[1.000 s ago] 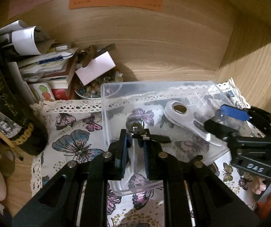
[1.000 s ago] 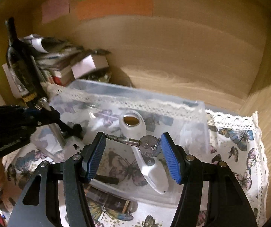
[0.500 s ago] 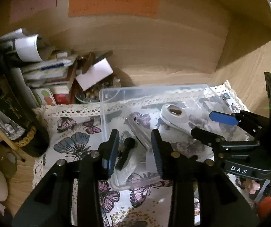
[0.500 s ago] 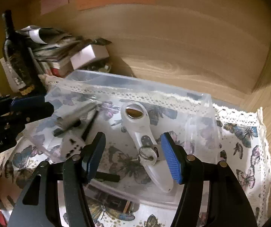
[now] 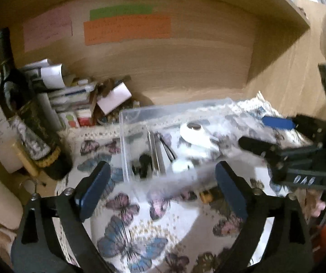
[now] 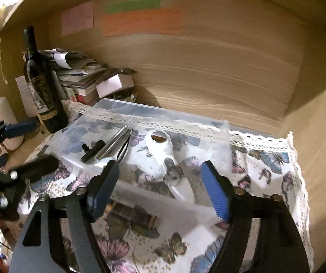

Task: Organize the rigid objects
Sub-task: 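Open both tools to drop the tube and keys into the box, then grasp the black round grinder with the left tool while the right grasps the black-gold cylinder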

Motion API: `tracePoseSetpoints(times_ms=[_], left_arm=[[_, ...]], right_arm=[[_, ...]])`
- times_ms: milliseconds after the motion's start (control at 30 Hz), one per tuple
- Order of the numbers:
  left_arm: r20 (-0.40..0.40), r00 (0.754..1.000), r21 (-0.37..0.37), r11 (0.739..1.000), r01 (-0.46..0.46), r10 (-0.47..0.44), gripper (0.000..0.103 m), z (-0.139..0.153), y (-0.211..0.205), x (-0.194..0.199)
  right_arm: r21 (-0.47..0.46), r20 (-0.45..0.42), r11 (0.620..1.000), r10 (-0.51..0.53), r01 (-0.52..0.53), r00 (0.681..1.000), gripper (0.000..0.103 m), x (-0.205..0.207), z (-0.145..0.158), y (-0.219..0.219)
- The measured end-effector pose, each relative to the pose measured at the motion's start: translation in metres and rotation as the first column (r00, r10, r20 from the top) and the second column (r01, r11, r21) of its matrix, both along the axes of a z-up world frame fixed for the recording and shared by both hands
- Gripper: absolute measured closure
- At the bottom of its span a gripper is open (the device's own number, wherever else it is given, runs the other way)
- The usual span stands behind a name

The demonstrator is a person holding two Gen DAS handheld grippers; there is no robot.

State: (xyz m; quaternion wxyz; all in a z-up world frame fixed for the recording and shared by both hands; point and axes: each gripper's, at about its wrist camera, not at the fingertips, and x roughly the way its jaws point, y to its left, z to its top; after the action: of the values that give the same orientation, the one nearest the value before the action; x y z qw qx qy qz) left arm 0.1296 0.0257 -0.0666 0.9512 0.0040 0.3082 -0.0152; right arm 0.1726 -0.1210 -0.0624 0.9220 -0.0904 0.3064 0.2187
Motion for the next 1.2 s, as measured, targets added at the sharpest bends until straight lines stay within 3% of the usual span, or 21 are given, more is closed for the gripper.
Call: tracePoseSetpoints(times_ms=[333, 633, 767, 800, 867, 1200], left_arm=[[-0.171, 0.984, -0.061, 0.997, 0.046, -0.056, 0.007, -0.05, -0.026, -0.025], [-0.226, 0.969, -0.054, 0.994, 0.09, -0.1, 0.009, -0.08, -0.052, -0.045], [-0.249, 0.963, -0.044, 0.994, 0.099, -0.107, 0.04, -0.092, -0.055, -0.051], [-0.232, 0.968, -0.028, 0.996, 0.09, -0.094, 0.044, -0.092, -0.054, -0.054], [-0.224, 0.97, -0.019, 0.996, 0.092, -0.094, 0.07, -0.091, -0.052, -0.057], [-0.159, 0.986, -0.048, 0.998, 0.044, -0.051, 0.07, -0.062, -0.016, -0.043]], right_arm=[[0.0, -0.001, 0.999, -0.034, 0.034, 0.999, 0.02, -0.039, -0.013, -0.025], [0.011, -0.056, 0.999, -0.037, 0.038, 0.998, 0.021, -0.054, -0.035, -0.038], [-0.006, -0.076, 1.0, -0.03, 0.029, 0.997, 0.02, -0.054, -0.043, -0.036], [-0.009, -0.079, 1.0, -0.028, 0.027, 0.996, 0.02, -0.054, -0.045, -0.035], [-0.009, -0.089, 1.0, -0.025, 0.025, 0.996, 0.02, -0.052, -0.047, -0.033], [-0.041, -0.14, 0.999, 0.024, -0.03, 0.99, 0.02, -0.034, -0.056, -0.01]])
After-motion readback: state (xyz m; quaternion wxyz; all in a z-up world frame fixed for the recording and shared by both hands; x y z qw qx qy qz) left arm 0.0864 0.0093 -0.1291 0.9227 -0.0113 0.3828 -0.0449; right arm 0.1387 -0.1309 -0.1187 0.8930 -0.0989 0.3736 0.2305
